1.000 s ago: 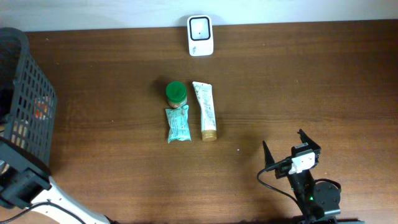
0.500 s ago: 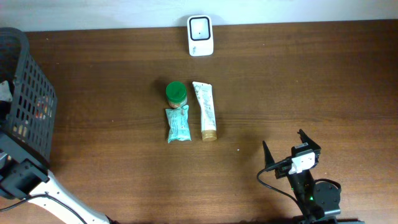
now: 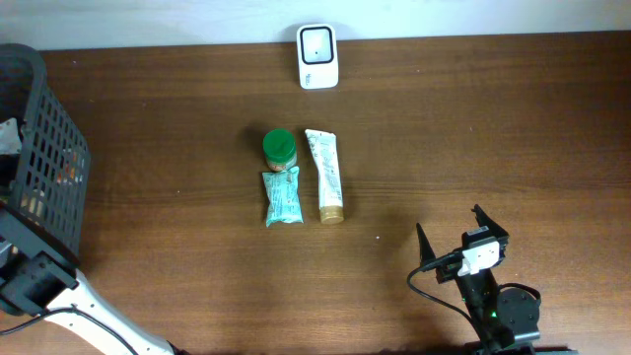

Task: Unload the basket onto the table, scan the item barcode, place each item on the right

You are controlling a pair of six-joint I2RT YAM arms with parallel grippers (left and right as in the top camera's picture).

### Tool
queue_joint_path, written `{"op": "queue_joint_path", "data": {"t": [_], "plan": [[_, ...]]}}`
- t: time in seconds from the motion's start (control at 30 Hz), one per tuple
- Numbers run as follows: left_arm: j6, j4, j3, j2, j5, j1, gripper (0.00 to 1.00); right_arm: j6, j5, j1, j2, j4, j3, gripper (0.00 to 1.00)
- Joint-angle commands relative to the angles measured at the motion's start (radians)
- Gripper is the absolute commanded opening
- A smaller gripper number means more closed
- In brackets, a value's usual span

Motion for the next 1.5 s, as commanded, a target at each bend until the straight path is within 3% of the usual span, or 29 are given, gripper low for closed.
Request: {"op": "queue_joint_path", "data": {"t": [0.0, 0.1, 0.23, 0.43, 0.6, 0.9, 1.17, 1.33, 1.47], "plan": [[0.032, -0.002, 0.005, 0.02, 0.05, -0.006, 0.47, 0.011, 0.005, 0.007, -0.006, -0.001, -0.008, 0.98], [0.032, -0.011, 0.003, 0.046, 0.037, -0.01, 0.43, 0.011, 0.005, 0.007, -0.006, -0.001, -0.008, 0.98], [0.031, -0.037, 0.003, 0.082, 0.006, -0.008, 0.15, 0.011, 0.005, 0.007, -0.006, -0.001, -0.008, 0.98], [0.031, -0.052, 0.003, 0.083, 0.004, -0.005, 0.0, 0.011, 0.004, 0.007, -0.006, -0.001, -0.008, 0.98], [0.026, -0.123, 0.07, 0.066, 0.003, 0.001, 0.0, 0.011, 0.005, 0.007, -0.006, -0.001, -0.008, 0.98], [-0.175, -0.273, 0.321, -0.138, -0.058, 0.042, 0.0, 0.011, 0.005, 0.007, -0.006, -0.001, -0.008, 0.98], [-0.273, -0.265, 0.332, -0.425, -0.082, 0.044, 0.0, 0.011, 0.004, 0.007, -0.006, -0.001, -0.008, 0.98], [-0.297, -0.285, 0.332, -0.573, 0.059, 0.038, 0.0, 0.011, 0.004, 0.007, -0.006, -0.001, -0.008, 0.98], [-0.297, -0.296, 0.331, -0.606, 0.0, 0.029, 0.0, 0.011, 0.004, 0.007, -0.006, -0.001, -0.008, 0.98]]}}
